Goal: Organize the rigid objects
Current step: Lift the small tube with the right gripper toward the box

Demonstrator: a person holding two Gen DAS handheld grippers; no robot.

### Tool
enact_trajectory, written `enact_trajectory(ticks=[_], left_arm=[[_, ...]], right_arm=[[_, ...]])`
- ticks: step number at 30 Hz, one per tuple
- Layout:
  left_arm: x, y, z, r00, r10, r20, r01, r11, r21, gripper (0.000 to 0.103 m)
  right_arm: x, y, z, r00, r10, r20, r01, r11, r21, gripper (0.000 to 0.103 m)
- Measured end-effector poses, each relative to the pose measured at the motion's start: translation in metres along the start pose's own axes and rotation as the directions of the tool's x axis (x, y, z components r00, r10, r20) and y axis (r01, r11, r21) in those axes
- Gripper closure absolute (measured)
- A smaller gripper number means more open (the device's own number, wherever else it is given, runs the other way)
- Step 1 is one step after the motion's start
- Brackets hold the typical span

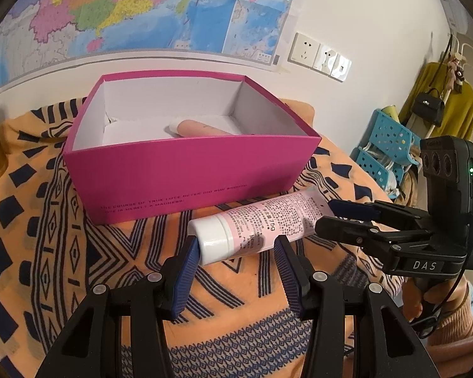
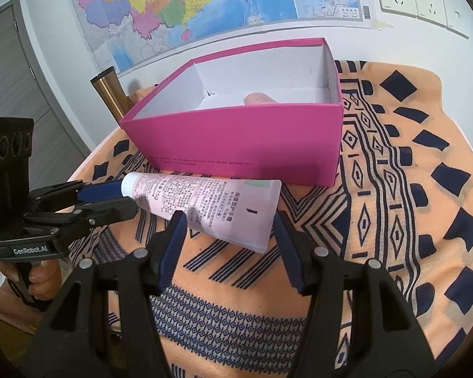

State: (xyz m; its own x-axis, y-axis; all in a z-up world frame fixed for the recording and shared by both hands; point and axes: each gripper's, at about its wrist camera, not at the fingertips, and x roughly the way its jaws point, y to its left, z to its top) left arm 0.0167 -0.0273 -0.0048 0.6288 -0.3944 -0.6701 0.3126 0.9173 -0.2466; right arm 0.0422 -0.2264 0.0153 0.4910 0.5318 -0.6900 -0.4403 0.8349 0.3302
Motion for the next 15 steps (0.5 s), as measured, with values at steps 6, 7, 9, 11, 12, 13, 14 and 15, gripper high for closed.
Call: enact_trajectory(ticks=[6,7,9,11,12,13,14,15], left_arm=[[-0.0019,-0.0013,0.0024,1.0,0.002,0.01,-0.002,1.0,0.005,0.054],[-0.0023,-0.0016,0.003,1.0,0.001,0.012,-0.001,1.0,0.006,0.054],[-0.0028,-0.0019,0.004,1.0,0.002,0.014,-0.002,1.0,0.008,0.054],[-0.0033,-0.0025,0.0052,1.0,0.001,0.017,-0.001,1.0,0.011,0.054],[-0.0036,-0.0027,0.0057,1.0,0.001,0.018,-0.001,1.0,0.013,0.054],[-0.0037,-0.0035,0.0067,1.0,0.001,0.02,-0.001,1.0,0.016,0.054],[-0.0037,-0.0039,0.0072,1.0,0.0,0.021,-0.001,1.0,0.017,0.054],[-0.0038,-0.004,0.0077,1.0,0.0,0.022,-0.001,1.0,0.018,0.054]], right_arm=[[-0.0036,0.0004,0.002,1.0,-0.001,0.008,0.001,1.0,-0.003,0.044],[-0.0042,0.0006,0.0026,1.0,-0.001,0.01,0.001,1.0,-0.004,0.044],[-0.0051,0.0007,0.0039,1.0,-0.003,0.013,0.003,1.0,-0.006,0.044],[-0.0064,0.0009,0.0046,1.0,-0.003,0.017,0.003,1.0,-0.007,0.044],[-0.0071,0.0005,0.0046,1.0,-0.004,0.019,0.004,1.0,-0.008,0.044],[-0.0078,0.0009,0.0046,1.0,-0.004,0.021,0.005,1.0,-0.009,0.044],[-0.0085,0.001,0.0049,1.0,-0.006,0.023,0.006,1.0,-0.01,0.044],[-0.009,0.0009,0.0052,1.0,-0.006,0.024,0.006,1.0,-0.01,0.044]])
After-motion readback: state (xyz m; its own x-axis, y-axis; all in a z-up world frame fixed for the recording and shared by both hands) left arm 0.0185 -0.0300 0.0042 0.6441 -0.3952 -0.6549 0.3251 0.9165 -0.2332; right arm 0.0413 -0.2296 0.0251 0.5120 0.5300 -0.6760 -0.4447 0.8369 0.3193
